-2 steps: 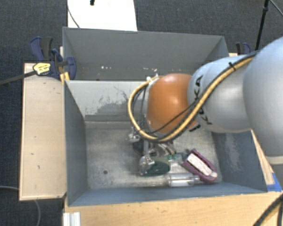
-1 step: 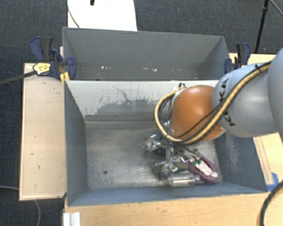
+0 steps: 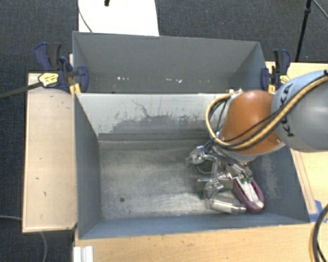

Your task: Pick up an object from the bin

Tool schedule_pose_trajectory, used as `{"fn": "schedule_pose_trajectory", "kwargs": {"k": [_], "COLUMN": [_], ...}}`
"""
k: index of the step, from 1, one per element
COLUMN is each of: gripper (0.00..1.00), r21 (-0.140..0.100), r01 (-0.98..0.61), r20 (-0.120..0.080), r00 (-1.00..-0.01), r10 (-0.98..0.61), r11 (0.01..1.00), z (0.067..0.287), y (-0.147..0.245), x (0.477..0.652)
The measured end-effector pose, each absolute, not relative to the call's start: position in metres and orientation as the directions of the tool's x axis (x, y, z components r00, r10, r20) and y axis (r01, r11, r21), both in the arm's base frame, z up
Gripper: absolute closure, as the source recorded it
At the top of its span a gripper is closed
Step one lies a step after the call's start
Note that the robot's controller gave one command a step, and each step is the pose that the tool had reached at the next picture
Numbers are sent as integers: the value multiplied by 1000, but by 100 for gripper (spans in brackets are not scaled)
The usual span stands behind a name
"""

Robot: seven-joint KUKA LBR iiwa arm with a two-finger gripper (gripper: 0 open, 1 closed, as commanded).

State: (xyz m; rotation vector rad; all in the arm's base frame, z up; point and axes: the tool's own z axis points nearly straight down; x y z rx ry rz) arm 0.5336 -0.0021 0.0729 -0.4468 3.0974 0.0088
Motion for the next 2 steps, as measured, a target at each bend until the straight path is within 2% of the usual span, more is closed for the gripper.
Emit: {"fn": "schedule_pose_trajectory", "kwargs": {"k": [1,2], "gripper": [100,100], "r21": [2,-4], "r01": [-280,-569], "r20": [-12,-8], "r00": [-960,-822], "r10": [-279,-569], "r11": [960,822], "z": [74,230], "y": [-2,32], "x": [534,530]}}
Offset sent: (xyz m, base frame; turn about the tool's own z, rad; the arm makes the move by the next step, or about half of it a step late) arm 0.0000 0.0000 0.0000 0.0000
